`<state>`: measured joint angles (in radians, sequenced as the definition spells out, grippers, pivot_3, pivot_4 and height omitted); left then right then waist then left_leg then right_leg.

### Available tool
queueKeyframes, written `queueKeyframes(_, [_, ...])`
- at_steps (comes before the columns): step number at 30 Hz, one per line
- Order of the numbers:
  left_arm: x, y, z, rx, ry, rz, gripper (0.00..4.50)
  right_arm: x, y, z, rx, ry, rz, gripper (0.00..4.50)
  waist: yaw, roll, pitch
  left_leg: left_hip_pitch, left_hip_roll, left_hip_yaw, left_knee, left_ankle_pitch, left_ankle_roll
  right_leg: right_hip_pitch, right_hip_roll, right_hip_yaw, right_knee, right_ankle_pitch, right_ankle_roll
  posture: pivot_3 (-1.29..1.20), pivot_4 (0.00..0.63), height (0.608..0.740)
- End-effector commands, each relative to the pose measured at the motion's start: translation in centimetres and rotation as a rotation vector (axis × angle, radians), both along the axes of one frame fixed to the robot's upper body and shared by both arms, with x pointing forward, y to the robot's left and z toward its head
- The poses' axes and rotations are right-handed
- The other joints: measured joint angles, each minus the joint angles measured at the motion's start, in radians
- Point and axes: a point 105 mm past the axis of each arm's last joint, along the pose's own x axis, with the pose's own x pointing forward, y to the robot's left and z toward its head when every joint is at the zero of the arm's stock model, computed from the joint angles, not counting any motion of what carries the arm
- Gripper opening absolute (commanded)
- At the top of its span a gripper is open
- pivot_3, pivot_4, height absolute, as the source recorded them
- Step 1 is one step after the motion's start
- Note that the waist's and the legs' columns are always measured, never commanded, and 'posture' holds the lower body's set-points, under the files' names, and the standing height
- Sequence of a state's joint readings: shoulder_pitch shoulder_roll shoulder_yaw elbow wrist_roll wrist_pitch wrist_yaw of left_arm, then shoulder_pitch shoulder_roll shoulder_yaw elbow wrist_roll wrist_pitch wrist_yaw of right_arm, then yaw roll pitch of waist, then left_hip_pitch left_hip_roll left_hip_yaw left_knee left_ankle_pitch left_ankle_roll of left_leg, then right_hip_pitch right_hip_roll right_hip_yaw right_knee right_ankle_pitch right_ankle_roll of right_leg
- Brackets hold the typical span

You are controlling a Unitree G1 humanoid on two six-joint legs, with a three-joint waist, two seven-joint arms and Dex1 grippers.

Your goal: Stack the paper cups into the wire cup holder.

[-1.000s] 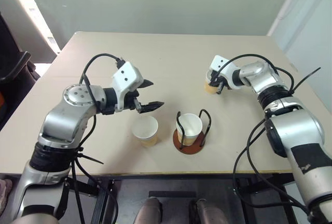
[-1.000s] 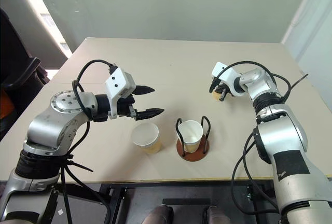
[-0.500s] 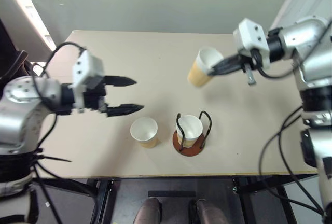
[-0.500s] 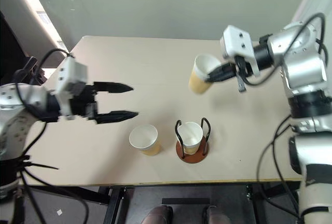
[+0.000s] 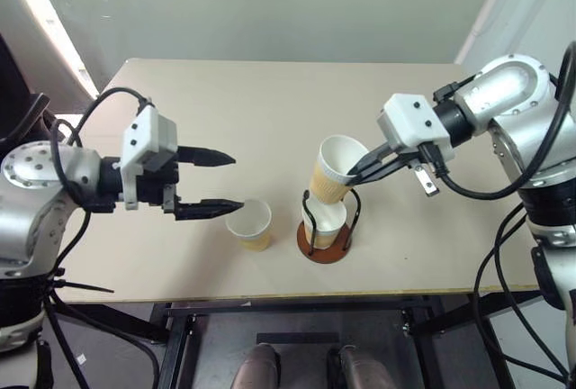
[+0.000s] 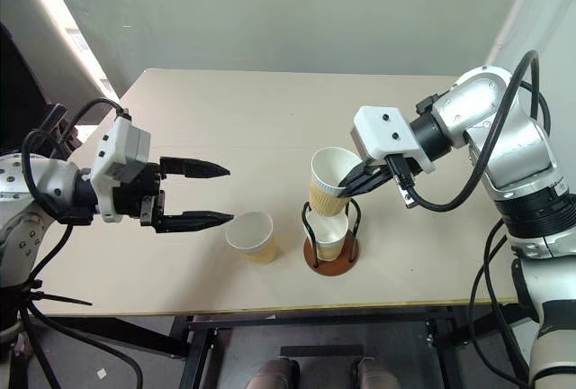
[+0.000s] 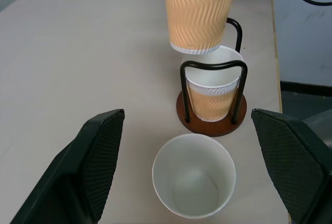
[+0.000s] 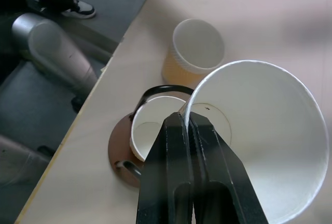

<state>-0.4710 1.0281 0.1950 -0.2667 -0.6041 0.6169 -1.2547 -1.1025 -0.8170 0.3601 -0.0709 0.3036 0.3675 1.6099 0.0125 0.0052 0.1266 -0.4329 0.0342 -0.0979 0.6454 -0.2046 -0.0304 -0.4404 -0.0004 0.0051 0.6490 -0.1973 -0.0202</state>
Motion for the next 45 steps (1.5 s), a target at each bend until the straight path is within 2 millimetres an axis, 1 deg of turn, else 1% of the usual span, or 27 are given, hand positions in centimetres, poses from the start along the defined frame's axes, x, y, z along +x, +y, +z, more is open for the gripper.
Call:
queueKeyframes(1, [-0.4,0.0,0.6,0.025,-0.037,0.005,4.21,-1.0,0.1,-0.2,-0.022,-0.006,0.051,0.03,0.0,0.0,0.0,0.0,0.0,0.0,0.0,0.0,0.0,0.0,0.0,0.0,0.0,0.0,0.0,0.0,0.15,0.74])
queueKeyframes(6, [-0.4,0.1,0.3,0.034,-0.032,0.014,4.21,-1.1,0.2,-1.3,-0.059,-0.009,0.068,0.03,0.0,0.0,0.0,0.0,0.0,0.0,-0.001,-0.001,0.0,-0.001,0.0,0.0,0.0,0.0,0.0,0.0,0.15,0.74])
queueKeyframes(12, [-0.4,0.2,0.1,0.043,-0.027,0.024,4.21,-0.7,0.6,-1.7,-0.063,-0.032,0.074,0.03,-0.001,0.0,0.0,-0.001,0.0,0.0,-0.001,-0.001,0.0,-0.001,0.0,0.0,0.0,0.0,0.0,0.0,0.15,0.74])
queueKeyframes(13, [-0.5,0.2,0.1,0.044,-0.027,0.022,4.21,-0.6,0.7,-1.7,-0.062,-0.034,0.073,0.2,-0.001,0.0,0.0,-0.001,0.0,0.0,-0.001,-0.001,0.0,-0.001,0.0,0.0,0.0,0.0,0.0,0.0,0.15,0.74])
queueKeyframes(16, [-0.6,0.1,0.2,0.047,-0.029,0.008,4.21,-0.5,0.8,-1.7,-0.063,-0.034,0.07,0.89,0.0,0.0,0.0,-0.001,0.0,0.0,-0.001,-0.001,0.0,-0.001,0.0,0.0,0.0,0.0,0.0,0.0,0.15,0.74])
queueKeyframes(23, [-0.7,-0.1,0.1,0.053,-0.021,-0.011,4.21,-0.3,0.8,-1.5,-0.055,-0.047,0.055,3.29,0.0,0.0,0.0,-0.001,0.0,0.0,-0.001,-0.001,0.0,-0.001,0.0,0.0,0.0,0.0,0.0,0.0,0.15,0.74])
queueKeyframes(26, [0.2,0.8,0.1,0.077,-0.026,0.037,4.21,1.1,0.4,0.5,0.035,-0.088,-0.024,4.3,0.0,0.0,0.0,-0.001,0.0,0.0,-0.001,-0.001,0.0,-0.001,0.0,0.0,0.0,0.0,0.0,0.0,0.15,0.74])
queueKeyframes(28, [1.2,1.7,-0.3,0.122,-0.026,0.084,4.21,2.0,0.5,2.0,0.145,-0.079,-0.084,4.3,0.0,0.0,0.0,-0.001,0.0,0.0,0.0,-0.001,0.0,-0.001,0.0,0.0,0.0,0.001,0.0,0.0,0.15,0.74])
queueKeyframes(29, [1.8,1.8,-0.5,0.14,-0.027,0.093,4.21,2.6,0.9,2.8,0.227,-0.061,-0.125,4.3,0.0,0.0,0.0,-0.001,0.0,0.0,0.0,0.0,0.0,-0.001,0.0,0.0,0.0,0.001,-0.001,0.0,0.15,0.74])
queueKeyframes(31, [2.6,1.5,-0.9,0.15,-0.02,0.086,4.21,3.3,1.6,3.6,0.324,-0.056,-0.177,4.3,0.001,0.0,0.0,0.0,0.0,0.0,0.0,0.0,0.0,-0.001,0.0,0.0,0.001,0.001,-0.001,0.0,0.15,0.74])
queueKeyframes(33, [3.6,1.0,-1.7,0.17,-0.004,0.082,4.21,3.6,2.3,3.4,0.366,-0.052,-0.211,4.3,0.002,0.0,0.0,0.0,0.0,-0.001,-0.001,0.0,0.0,-0.002,0.0,0.0,0.001,0.001,-0.001,0.0,0.15,0.74])
queueKeyframes(35, [4.3,0.6,-2.8,0.2,0.021,0.065,4.21,3.2,2.7,2.8,0.372,-0.038,-0.212,4.3,0.003,0.0,0.0,-0.001,0.0,-0.001,-0.001,0.0,0.0,-0.002,0.0,0.0,0.0,0.001,-0.001,0.0,0.15,0.74])
queueKeyframes(38, [4.7,0.0,-4.6,0.245,0.075,0.024,4.21,2.4,2.9,2.3,0.372,-0.016,-0.194,4.3,0.003,0.0,0.0,-0.003,0.0,-0.001,-0.001,-0.001,-0.001,-0.003,-0.001,-0.001,-0.001,0.003,0.001,0.0,0.15,0.74])
queueKeyframes(39, [4.9,-0.1,-4.9,0.25,0.087,0.015,4.21,2.3,2.9,2.2,0.375,-0.013,-0.193,4.3,0.003,0.0,0.0,-0.004,0.0,-0.001,-0.001,-0.002,-0.001,-0.003,-0.001,-0.001,-0.002,0.007,0.009,0.0,0.15,0.74])
queueKeyframes(42, [5.3,-0.5,-6.2,0.269,0.131,0.006,4.21,2.0,3.0,2.2,0.378,-0.01,-0.193,4.3,0.003,0.0,0.0,-0.005,-0.001,-0.001,-0.001,-0.002,-0.001,-0.004,-0.001,-0.001,-0.003,0.008,0.01,0.0,0.15,0.74])
queueKeyframes(44, [6.1,-0.5,-7.4,0.291,0.148,0.025,4.21,1.8,2.9,2.2,0.379,-0.011,-0.195,4.3,0.003,0.0,0.0,-0.005,-0.001,-0.001,-0.001,-0.002,-0.001,-0.004,0.0,-0.001,-0.003,0.008,0.01,0.0,0.15,0.74])
queueKeyframes(45, [6.3,-0.6,-7.6,0.294,0.148,0.03,4.21,1.8,2.9,2.1,0.378,-0.012,-0.197,4.3,0.003,0.0,0.0,-0.004,-0.001,-0.001,-0.001,-0.002,-0.001,-0.004,0.0,-0.001,-0.003,0.008,0.01,0.0,0.15,0.74])
